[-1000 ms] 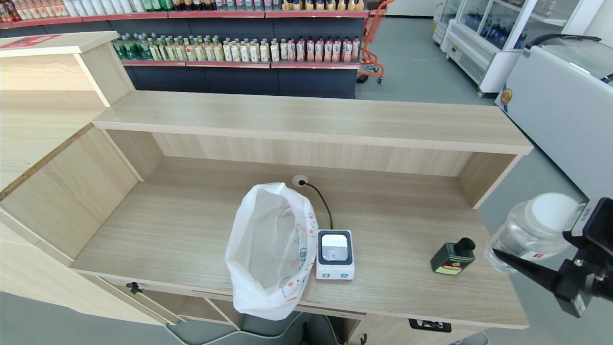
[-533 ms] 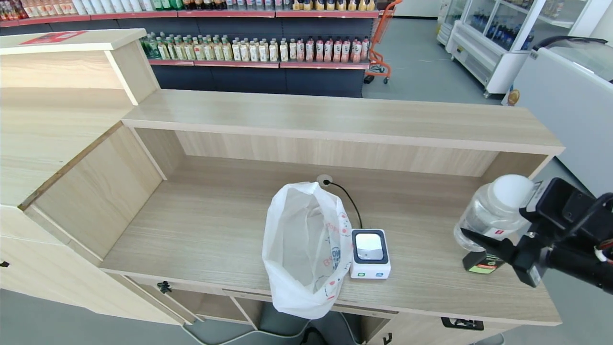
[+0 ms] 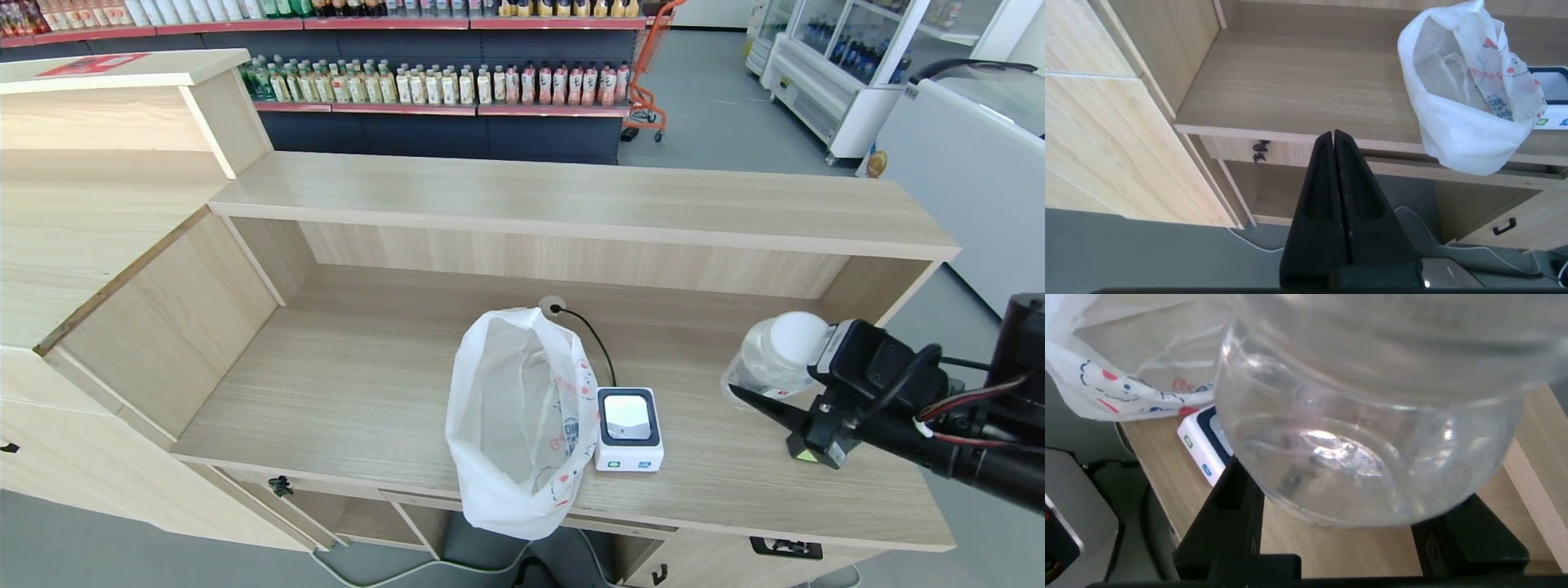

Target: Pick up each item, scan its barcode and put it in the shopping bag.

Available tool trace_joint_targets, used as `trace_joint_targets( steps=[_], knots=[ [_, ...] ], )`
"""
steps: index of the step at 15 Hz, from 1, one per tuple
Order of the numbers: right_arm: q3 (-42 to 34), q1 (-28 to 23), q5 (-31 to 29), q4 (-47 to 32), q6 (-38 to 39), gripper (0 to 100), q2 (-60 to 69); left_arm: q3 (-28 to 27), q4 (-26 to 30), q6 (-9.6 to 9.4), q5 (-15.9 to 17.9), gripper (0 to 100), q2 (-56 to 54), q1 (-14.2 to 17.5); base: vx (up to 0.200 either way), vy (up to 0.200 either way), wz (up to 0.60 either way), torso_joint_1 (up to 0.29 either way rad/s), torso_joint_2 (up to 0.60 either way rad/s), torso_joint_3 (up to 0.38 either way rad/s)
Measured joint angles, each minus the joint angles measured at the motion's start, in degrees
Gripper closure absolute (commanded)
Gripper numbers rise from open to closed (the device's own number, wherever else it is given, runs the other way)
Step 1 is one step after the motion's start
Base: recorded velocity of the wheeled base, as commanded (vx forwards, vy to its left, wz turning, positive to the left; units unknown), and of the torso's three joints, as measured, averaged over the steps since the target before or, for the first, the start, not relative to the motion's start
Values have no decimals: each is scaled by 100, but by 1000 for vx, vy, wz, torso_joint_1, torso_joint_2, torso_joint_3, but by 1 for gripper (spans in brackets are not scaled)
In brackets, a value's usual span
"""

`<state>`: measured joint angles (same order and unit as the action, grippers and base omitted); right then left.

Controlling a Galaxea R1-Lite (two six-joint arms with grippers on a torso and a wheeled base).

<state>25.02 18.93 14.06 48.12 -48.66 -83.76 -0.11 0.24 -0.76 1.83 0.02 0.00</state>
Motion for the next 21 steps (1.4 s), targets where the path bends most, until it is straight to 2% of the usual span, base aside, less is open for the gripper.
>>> trace_joint_targets(
  steps=[5,7,11,15,21],
  knots=[
    [-341,-201,980,1527,-761,100,-1182,-2,2,0,-5,100,0,0,0,0,0,0,0,0],
    [-239,-372,1312,1888,-1168,100,-1744,-2,0,0,-5,100,0,0,0,0,0,0,0,0],
    [180,-505,2275,2149,-1880,100,-2632,-2,2,0,-5,100,0,0,0,0,0,0,0,0],
    [414,-606,2587,2178,-2220,100,-3132,-2,2,2,-6,100,0,0,0,0,0,0,0,0],
    [1012,-681,3466,2182,-2609,100,-3641,-2,0,0,-6,100,0,0,0,0,0,0,0,0]
  ],
)
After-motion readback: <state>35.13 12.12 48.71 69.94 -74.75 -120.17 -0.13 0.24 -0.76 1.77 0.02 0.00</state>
